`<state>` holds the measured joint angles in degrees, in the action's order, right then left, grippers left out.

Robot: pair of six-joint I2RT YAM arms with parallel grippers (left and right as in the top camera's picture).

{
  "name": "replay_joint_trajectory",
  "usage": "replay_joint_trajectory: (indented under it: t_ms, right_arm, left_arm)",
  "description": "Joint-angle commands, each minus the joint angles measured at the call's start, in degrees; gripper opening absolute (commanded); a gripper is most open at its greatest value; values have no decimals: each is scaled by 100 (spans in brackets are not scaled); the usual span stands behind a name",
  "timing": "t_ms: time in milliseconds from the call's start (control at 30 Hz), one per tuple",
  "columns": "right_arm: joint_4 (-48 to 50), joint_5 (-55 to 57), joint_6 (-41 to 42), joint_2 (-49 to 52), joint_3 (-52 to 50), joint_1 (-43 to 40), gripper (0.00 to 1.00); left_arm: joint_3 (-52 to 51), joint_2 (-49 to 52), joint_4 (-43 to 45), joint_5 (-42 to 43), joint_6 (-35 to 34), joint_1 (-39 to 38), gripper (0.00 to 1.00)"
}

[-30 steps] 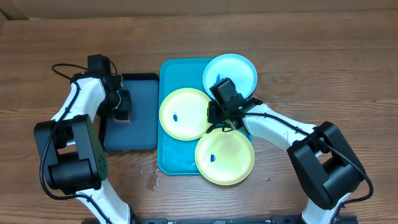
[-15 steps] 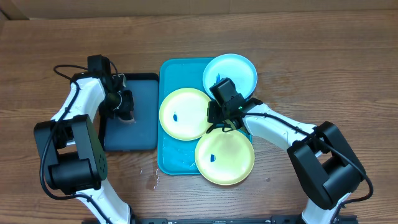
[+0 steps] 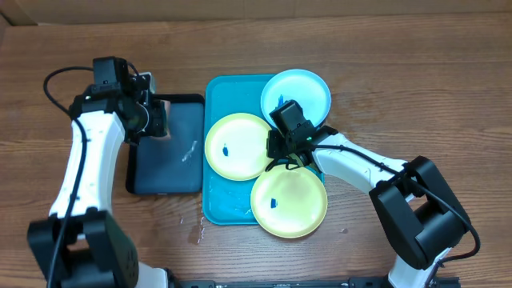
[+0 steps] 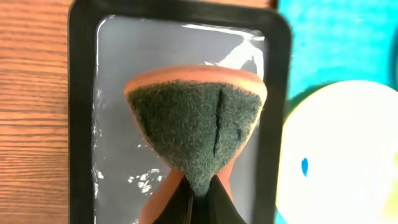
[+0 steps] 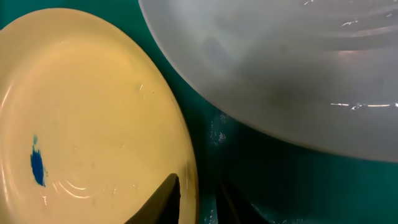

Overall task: Clean dirty plates on tray and stack at the side
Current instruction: 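Lift the sponge with the left gripper out of the water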

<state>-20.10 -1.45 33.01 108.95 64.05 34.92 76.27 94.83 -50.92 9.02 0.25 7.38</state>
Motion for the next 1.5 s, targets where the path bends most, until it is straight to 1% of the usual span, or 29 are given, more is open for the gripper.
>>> replay_joint_trajectory:
  t_ms: [0, 100, 167, 233, 300, 400, 467, 533, 567, 667, 900, 1033, 1233, 1267, 1300, 1367, 1400, 1433, 1467]
  right_arm:
    - [55, 55, 2, 63, -35, 17, 23]
    - [55, 55, 2, 63, -35, 17, 22]
    - [55, 55, 2, 63, -35, 17, 18]
    - [55, 55, 2, 63, -35, 17, 10]
    - [63, 55, 4, 63, -35, 17, 7]
    - [98, 55, 2, 63, -35, 17, 8]
    - [98, 55, 2, 63, -35, 17, 13]
    - [96, 57, 2, 63, -35, 17, 14]
    - [96, 57, 2, 63, -35, 17, 14]
    - [96, 66, 4, 63, -35, 17, 4]
    - [151, 144, 24, 63, -35, 17, 4]
    - [155, 144, 22, 63, -35, 15, 4]
    - [151, 144, 2, 63, -35, 15, 4]
    - [153, 142, 2, 63, -35, 15, 4]
    - [155, 144, 2, 63, -35, 15, 4]
    - [155, 142, 2, 63, -35, 15, 4]
    - [155, 144, 2, 63, -35, 15, 4]
    - [155, 144, 0, 63, -35, 15, 4]
    - [155, 144, 2, 63, -35, 15, 5]
  left_arm:
    - [63, 7, -87, 109, 105, -136, 4]
    - [-2, 114, -68, 63, 107, -280, 4]
    - [-33, 214, -39, -81, 107, -376, 4]
    - [-68, 334, 20, -247, 105, -496, 4]
    - [-98, 474, 68, -380, 107, -621, 4]
    - [-114, 688, 103, -542, 107, -780, 4]
    - [-114, 824, 155, -557, 109, -859, 4]
    - [-114, 944, 199, -640, 107, -901, 4]
    - [-114, 994, 210, -678, 109, -922, 4]
    - [-114, 1071, 212, -721, 111, -931, 4]
    - [-129, 1084, 339, -765, 304, -929, 4]
    - [-304, 1084, 356, -815, 293, -929, 4]
    - [-863, 1084, 920, -813, -46, -925, 5]
    - [-929, 1084, 1005, -813, -46, -925, 7]
    - [-990, 1084, 1095, -813, -46, -925, 11]
    - [-1016, 1084, 1167, -811, -46, -925, 30]
    - [-1014, 1082, 1202, -811, -46, -925, 34]
    - [-1005, 1080, 1222, -813, -44, -925, 35]
    - [-979, 1080, 1222, -815, -42, -925, 30]
